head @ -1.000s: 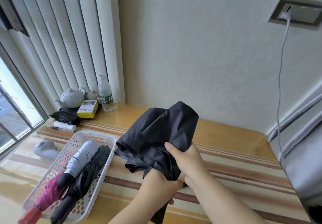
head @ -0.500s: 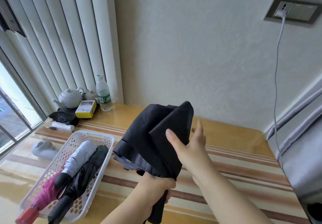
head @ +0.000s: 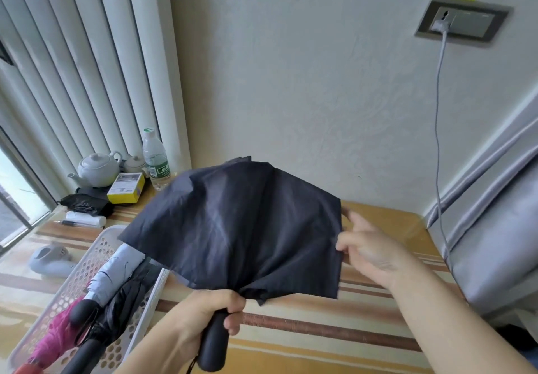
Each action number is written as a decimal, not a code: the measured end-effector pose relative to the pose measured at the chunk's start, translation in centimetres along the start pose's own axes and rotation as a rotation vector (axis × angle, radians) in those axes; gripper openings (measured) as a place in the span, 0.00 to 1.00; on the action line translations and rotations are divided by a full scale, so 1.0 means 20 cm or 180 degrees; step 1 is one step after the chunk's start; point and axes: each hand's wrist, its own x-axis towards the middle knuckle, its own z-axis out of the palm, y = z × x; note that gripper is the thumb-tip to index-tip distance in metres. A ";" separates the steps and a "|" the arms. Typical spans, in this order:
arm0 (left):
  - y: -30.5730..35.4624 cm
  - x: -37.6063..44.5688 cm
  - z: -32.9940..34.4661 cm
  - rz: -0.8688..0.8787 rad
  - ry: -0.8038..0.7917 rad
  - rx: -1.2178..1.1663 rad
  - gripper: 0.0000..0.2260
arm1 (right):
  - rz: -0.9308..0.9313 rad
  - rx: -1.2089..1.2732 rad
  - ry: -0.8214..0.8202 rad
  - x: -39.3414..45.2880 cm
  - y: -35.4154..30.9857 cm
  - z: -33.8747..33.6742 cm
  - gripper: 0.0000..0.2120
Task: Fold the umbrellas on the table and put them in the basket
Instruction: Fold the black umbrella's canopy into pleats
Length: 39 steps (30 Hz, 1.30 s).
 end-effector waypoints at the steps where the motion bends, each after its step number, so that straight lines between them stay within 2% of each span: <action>1: 0.01 0.00 -0.01 -0.0011 -0.0150 -0.0088 0.10 | -0.0054 0.0044 -0.0107 0.00 -0.01 -0.01 0.26; 3: 0.03 -0.02 -0.02 -0.0039 -0.0339 -0.0077 0.14 | -0.0274 -0.0005 -0.0120 0.00 -0.06 -0.02 0.18; 6: 0.03 -0.04 -0.03 -0.0059 -0.0604 0.0026 0.16 | -0.0713 -0.0626 -0.0047 0.01 -0.15 -0.04 0.14; 8: 0.03 -0.05 -0.02 -0.0047 -0.0708 -0.0044 0.18 | -0.0967 -0.0968 -0.0224 0.01 -0.20 -0.03 0.08; 10: 0.04 -0.07 -0.01 0.0074 -0.0706 -0.0026 0.18 | -0.0926 -0.1489 -0.0459 0.01 -0.24 -0.03 0.04; 13: 0.03 -0.06 -0.01 0.0123 -0.0538 0.0168 0.18 | -0.0524 -0.2107 -0.0692 0.00 -0.27 -0.04 0.12; 15: 0.01 -0.03 -0.03 0.0090 -0.0252 0.0260 0.23 | -0.0586 -0.2017 -0.0570 -0.01 -0.29 -0.07 0.17; 18: -0.02 0.00 -0.04 0.0066 -0.0025 0.0108 0.21 | -0.0780 -0.1939 -0.0390 0.00 -0.30 -0.11 0.23; 22: -0.03 0.00 -0.05 0.0163 -0.0183 0.0139 0.23 | -0.0812 -0.1872 -0.0490 0.02 -0.31 -0.13 0.11; 24: -0.03 -0.01 -0.06 0.0234 -0.0322 0.0234 0.22 | -0.0869 -0.1769 -0.0620 0.01 -0.32 -0.13 0.10; 27: -0.05 -0.01 -0.07 0.0185 -0.0449 0.0118 0.22 | -0.1044 -0.0972 -0.0779 -0.01 -0.32 -0.13 0.11; 28: -0.05 0.00 -0.06 0.0170 -0.0462 0.0028 0.22 | -0.1136 -0.0966 -0.0736 -0.01 -0.31 -0.12 0.11; 31: -0.05 0.00 -0.06 0.0221 -0.0581 0.0175 0.22 | -0.1277 -0.1798 -0.0405 0.00 -0.32 -0.13 0.06; 34: -0.03 0.00 -0.06 0.0372 -0.0889 0.0626 0.15 | -0.1119 -0.2627 -0.0533 0.01 -0.36 -0.11 0.08; 36: -0.04 0.02 -0.06 0.0390 -0.1068 0.0743 0.13 | -0.1259 -0.2877 -0.0385 0.02 -0.39 -0.02 0.09; 39: -0.05 0.02 -0.03 0.0278 -0.1208 0.0776 0.13 | -0.1540 -0.3019 -0.0230 0.04 -0.40 0.12 0.04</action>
